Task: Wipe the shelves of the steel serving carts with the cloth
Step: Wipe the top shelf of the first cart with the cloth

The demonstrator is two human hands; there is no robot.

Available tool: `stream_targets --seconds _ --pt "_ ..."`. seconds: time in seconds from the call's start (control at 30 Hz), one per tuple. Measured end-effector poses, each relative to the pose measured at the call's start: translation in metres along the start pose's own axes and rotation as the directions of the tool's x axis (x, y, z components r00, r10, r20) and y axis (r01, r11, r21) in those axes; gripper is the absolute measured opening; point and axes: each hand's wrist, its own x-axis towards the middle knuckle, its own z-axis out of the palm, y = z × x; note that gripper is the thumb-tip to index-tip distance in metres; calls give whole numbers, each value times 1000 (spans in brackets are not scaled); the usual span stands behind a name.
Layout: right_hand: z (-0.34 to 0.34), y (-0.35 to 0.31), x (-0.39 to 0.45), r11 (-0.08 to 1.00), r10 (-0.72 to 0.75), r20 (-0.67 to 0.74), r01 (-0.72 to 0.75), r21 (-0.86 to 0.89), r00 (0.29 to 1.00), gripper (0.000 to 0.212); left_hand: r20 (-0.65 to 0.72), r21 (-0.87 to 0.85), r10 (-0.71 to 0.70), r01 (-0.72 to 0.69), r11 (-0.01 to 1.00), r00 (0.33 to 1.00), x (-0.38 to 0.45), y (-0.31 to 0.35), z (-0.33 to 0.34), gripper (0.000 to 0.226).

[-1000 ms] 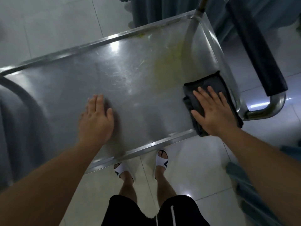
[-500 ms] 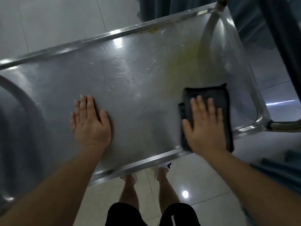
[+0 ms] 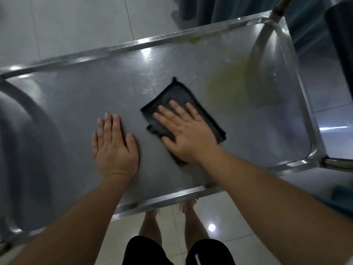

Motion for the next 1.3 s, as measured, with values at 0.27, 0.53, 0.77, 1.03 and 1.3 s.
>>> stream_targets --seconds 0.27,0.53,0.77,1.03,1.3 --pt "-47 190 -45 833 554 -6 -554 6 832 74 8 12 5 -5 1000 1000 0 0 -3 72" --pt "-32 119 -7 519 855 -64 -843 142 515 77 -18 28 7 -6 1000 1000 1 -2 1 71" --pt "-6 -28 62 876 474 -38 -467 115 880 75 -15 40 14 -14 999 1000 2 -6 6 71" --pt "-24 24 113 982 -187 139 189 4 972 71 -32 49 31 -30 998 999 1 -8 10 70" --pt "-67 223 82 947 316 65 -311 -76 947 78 -26 48 25 -23 999 999 1 -6 7 72"
